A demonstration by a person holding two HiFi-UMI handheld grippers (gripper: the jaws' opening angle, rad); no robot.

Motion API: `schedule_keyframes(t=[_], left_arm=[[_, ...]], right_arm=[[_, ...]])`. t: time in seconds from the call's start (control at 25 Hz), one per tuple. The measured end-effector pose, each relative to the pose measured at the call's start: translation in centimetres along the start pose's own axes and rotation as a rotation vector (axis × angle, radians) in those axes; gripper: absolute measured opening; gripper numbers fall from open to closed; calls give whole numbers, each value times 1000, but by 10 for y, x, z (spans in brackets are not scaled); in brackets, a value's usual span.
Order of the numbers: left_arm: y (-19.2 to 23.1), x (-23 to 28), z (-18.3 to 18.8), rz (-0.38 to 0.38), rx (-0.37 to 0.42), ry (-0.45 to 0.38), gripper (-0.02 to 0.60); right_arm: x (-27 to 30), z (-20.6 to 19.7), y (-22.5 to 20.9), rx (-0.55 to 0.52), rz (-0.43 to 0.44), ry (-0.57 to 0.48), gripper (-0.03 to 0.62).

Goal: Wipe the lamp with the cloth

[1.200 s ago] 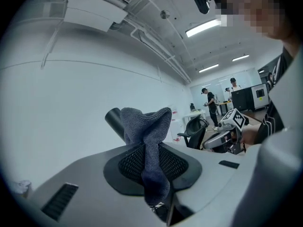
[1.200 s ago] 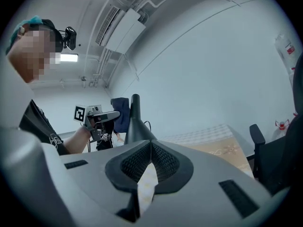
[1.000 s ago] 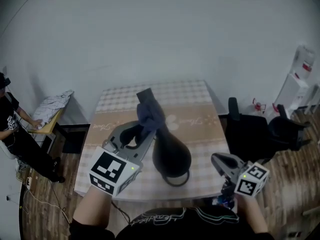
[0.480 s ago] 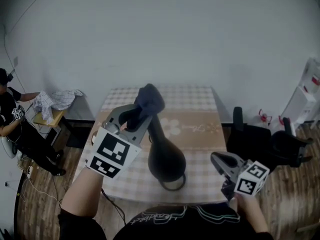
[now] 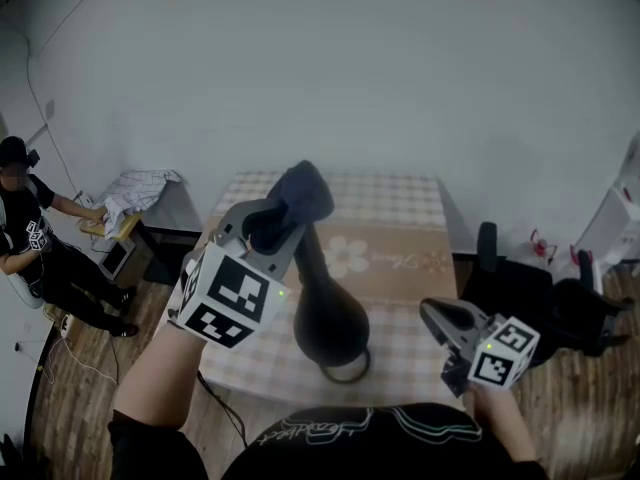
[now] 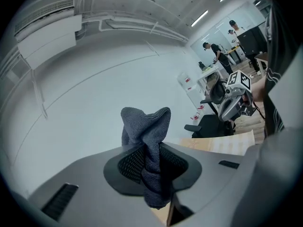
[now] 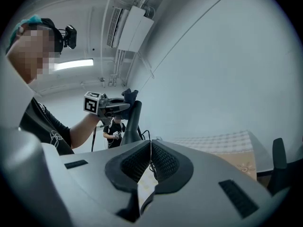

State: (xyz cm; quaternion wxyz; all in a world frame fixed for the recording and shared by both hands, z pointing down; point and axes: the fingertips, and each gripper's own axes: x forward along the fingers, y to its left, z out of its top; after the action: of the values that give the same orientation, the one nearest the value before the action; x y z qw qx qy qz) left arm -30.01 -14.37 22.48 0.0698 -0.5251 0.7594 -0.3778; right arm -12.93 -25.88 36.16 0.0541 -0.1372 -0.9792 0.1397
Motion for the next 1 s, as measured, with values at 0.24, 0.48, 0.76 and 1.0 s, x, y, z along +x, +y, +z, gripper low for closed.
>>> schedule_keyframes(t=[0.24, 0.48, 0.76, 1.0], left_arm=[[-3, -2, -2, 45, -4, 32, 72], [-19, -3, -5, 63, -34, 68, 72], [-49, -3, -15, 65, -73, 106, 72], [-76, -7, -23, 70, -64, 138, 72]], right_arm=[[-1, -3, -8, 15, 40, 19, 15], [-7, -3, -13, 14, 93, 52, 15], [-21, -13, -19, 5, 136, 85, 15], [-37, -24, -22, 19, 154, 102, 15]])
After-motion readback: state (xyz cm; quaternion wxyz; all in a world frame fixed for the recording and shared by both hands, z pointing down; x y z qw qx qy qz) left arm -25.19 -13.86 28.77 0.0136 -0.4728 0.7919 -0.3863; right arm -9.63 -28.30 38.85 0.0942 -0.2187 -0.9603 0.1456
